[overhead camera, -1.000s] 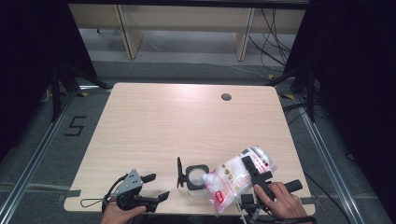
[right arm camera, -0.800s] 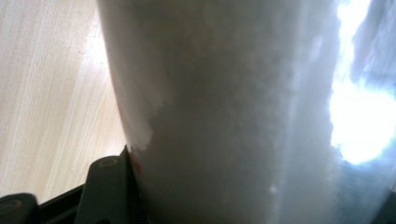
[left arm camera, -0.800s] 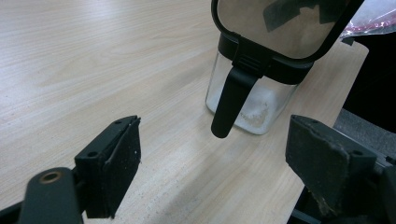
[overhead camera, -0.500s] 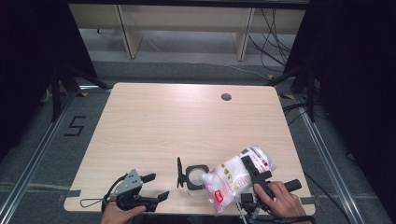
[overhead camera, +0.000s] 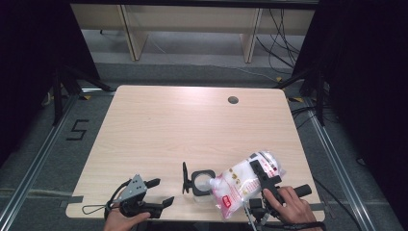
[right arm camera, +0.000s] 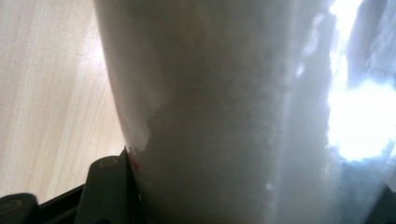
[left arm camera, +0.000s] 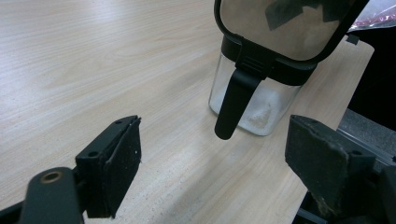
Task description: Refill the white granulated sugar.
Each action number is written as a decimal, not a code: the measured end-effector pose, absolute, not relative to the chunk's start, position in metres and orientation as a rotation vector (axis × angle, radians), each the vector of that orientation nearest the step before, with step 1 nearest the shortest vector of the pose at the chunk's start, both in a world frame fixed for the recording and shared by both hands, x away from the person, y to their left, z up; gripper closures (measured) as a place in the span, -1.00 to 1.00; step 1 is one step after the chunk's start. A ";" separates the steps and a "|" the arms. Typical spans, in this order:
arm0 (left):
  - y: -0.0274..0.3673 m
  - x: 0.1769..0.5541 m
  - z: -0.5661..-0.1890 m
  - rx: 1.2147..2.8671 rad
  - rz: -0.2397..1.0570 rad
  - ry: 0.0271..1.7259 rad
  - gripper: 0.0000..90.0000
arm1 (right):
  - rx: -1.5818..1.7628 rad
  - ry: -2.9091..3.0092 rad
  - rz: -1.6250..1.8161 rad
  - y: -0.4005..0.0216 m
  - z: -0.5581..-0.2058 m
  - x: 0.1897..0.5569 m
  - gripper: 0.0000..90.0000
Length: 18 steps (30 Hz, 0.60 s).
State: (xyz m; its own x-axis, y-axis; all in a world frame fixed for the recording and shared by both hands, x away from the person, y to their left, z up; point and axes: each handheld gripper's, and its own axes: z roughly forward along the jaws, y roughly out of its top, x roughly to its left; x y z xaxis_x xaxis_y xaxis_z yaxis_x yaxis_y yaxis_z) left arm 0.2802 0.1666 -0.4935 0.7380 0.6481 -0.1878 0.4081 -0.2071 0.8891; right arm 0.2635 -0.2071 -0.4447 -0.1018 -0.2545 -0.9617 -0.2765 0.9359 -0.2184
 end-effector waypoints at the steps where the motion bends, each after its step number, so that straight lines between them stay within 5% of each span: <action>1: 0.167 0.280 -0.493 1.839 0.274 0.820 -0.60 | -0.431 1.681 0.010 -0.206 -0.443 0.264 -0.08; 18: 0.166 0.280 -0.493 1.857 0.284 0.811 -0.60 | -0.420 1.675 0.010 -0.205 -0.440 0.259 -0.08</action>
